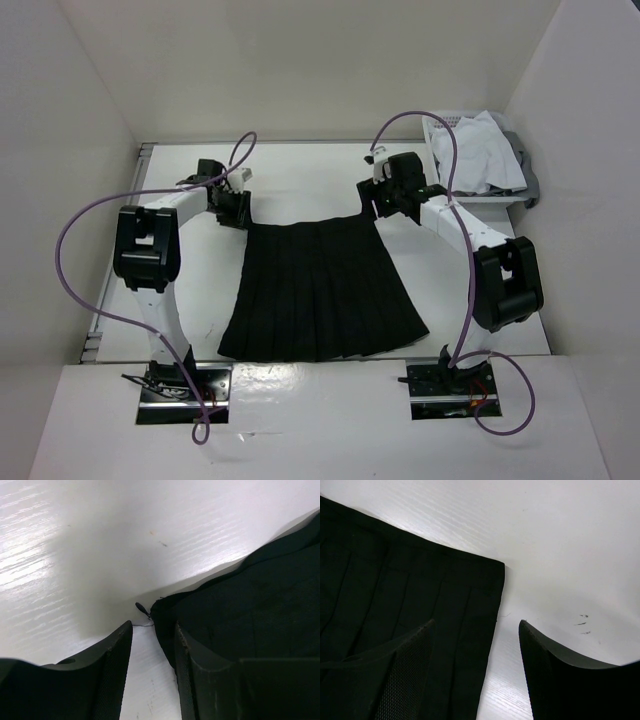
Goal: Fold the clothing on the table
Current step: Fold the skirt
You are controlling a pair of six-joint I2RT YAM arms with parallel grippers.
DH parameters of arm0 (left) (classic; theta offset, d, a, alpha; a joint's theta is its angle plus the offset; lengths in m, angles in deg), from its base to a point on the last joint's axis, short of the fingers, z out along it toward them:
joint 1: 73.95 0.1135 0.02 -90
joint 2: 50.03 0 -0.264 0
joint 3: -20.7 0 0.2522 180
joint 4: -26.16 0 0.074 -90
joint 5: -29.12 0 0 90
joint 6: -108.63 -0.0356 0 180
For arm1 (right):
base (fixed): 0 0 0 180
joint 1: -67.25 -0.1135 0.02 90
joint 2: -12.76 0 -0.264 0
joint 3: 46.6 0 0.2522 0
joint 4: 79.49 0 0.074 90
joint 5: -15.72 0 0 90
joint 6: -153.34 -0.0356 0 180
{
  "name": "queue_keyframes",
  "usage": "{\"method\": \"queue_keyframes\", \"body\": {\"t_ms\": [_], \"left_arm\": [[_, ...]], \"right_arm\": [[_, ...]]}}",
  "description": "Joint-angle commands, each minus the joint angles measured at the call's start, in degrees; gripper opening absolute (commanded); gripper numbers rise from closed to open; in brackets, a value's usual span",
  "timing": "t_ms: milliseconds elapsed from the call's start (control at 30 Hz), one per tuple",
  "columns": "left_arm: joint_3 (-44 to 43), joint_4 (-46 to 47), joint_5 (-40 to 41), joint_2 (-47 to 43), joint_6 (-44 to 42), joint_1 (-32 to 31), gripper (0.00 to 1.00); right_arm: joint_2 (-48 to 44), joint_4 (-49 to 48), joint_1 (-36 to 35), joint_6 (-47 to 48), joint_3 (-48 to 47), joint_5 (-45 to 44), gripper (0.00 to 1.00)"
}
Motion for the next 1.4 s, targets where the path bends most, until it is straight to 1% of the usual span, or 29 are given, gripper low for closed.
{"method": "queue_keyframes", "body": {"t_ms": [0, 100, 300, 433, 533, 567, 600, 633, 800, 833, 867, 967, 1067, 1200, 1367], "left_arm": [[-2.62, -0.02, -2.43, 2.17, -1.70, 0.35, 0.47], [-2.63, -0.02, -2.96, 2.79, -2.32, 0.35, 0.53], [-3.15, -0.55, -5.86, 3.32, -3.46, 0.35, 0.54], [-3.15, -1.07, -6.39, 3.32, -3.99, -0.18, 0.48], [-2.63, -1.07, -6.39, 3.85, -3.99, -0.71, 0.40], [-2.63, -1.07, -6.91, 3.85, -3.99, -0.71, 0.37], [-2.63, -1.07, -6.92, 3.85, -3.99, -0.71, 0.29], [-2.63, -1.07, -6.92, 3.85, -3.99, -0.71, 0.26], [-2.63, -1.07, -6.92, 3.85, -4.51, -1.23, 0.15], [-2.63, -1.07, -6.92, 3.85, -4.51, -1.23, 0.14], [-2.63, -1.07, -6.92, 3.85, -4.51, -1.76, 0.14], [-2.63, -1.07, -6.31, 3.85, -4.51, -2.37, 0.13], [-2.63, -1.07, -6.30, 3.85, -4.51, -2.90, 0.13], [-2.63, -1.07, -5.69, 3.85, -4.51, -2.90, 0.13], [-2.63, -1.07, -5.16, 3.85, -4.51, -3.43, 0.13]], "right_arm": [[0.03, -2.49, 0.31, 0.94, -0.18, 0.94, 0.71], [0.03, -2.49, 0.84, 0.94, 0.34, 0.94, 0.71], [0.03, -2.49, 0.84, 0.94, 0.34, 0.94, 0.71], [0.55, -3.02, 0.84, 1.46, 0.34, 0.94, 0.71], [1.25, -3.02, 0.84, 1.46, 0.34, 0.94, 0.70], [1.26, -3.02, 0.84, 1.46, 0.34, 0.94, 0.70], [1.96, -3.54, 0.84, 1.46, 0.34, 0.94, 0.70], [1.96, -3.55, 0.84, 1.99, -0.18, 1.46, 0.70], [4.77, -3.55, 1.37, 2.60, -1.93, 2.69, 0.60], [6.08, -3.55, 1.98, 2.61, -1.94, 3.22, 0.58], [6.79, -3.55, 1.98, 2.61, -2.64, 4.26, 0.53], [9.77, -4.07, 3.03, 3.84, -4.31, 6.38, 0.46], [12.07, -4.69, 4.18, 4.45, -5.54, 7.61, 0.42], [14.01, -5.22, 5.41, 4.98, -7.56, 9.37, 0.41], [15.85, -5.74, 6.03, 5.51, -8.09, 9.37, 0.41]]}}
